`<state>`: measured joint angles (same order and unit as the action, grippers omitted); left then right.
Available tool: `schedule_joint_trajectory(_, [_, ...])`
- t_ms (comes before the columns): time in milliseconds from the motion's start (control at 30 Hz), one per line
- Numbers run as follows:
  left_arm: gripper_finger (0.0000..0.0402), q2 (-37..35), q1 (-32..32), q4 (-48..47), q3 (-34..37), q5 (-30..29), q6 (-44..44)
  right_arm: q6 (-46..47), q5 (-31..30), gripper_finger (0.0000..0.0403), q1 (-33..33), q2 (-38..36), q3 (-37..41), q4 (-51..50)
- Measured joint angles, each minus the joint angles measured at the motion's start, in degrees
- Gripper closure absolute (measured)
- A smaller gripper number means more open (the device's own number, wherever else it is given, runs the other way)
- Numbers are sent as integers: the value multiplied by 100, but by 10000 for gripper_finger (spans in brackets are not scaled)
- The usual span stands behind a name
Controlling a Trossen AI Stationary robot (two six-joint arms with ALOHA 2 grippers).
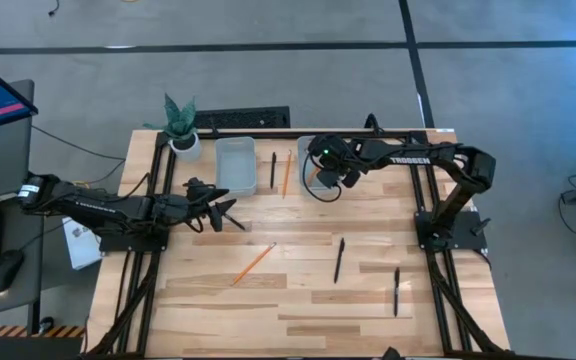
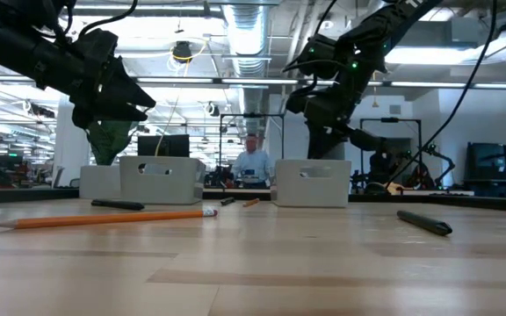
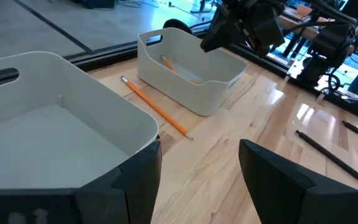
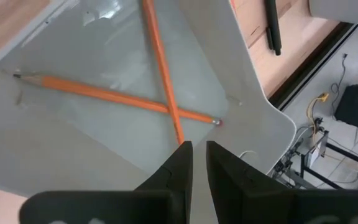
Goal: Sort pens & pencils
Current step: Put the black pen into the left gray bin
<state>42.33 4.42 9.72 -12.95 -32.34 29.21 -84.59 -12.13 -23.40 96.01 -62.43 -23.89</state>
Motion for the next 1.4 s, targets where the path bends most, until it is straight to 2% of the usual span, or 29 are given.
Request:
schedule_joint_trajectory(167, [195, 0, -1, 0, 0, 0, 7, 110, -163, 335, 0, -2, 0, 152])
schedule_joint_trajectory(367, [195, 0, -1, -2, 0, 0, 11, 1417, -260, 335, 48, -270, -77, 457])
schedule_joint_trajectory(500, [195, 0, 0, -18, 0, 2, 3, 2609, -274, 335, 94, -561, -196, 482])
schedule_joint_trajectory(667, [195, 0, -1, -17, 0, 3, 2, 4536, -277, 335, 177, -902, -245, 449])
schedule_joint_trajectory(900, [195, 0, -1, -7, -1, 39, 4, 6615, -273, 335, 431, -1361, -260, 404])
schedule_joint_trajectory(1100, [195, 0, -1, 2, 0, 127, 8, 8586, -68, 335, 719, -1697, -260, -305])
schedule_joint_trajectory(1400, [195, 0, 1, 4, -1, 361, 11, 10584, 630, 335, 1251, -1851, -258, -1768])
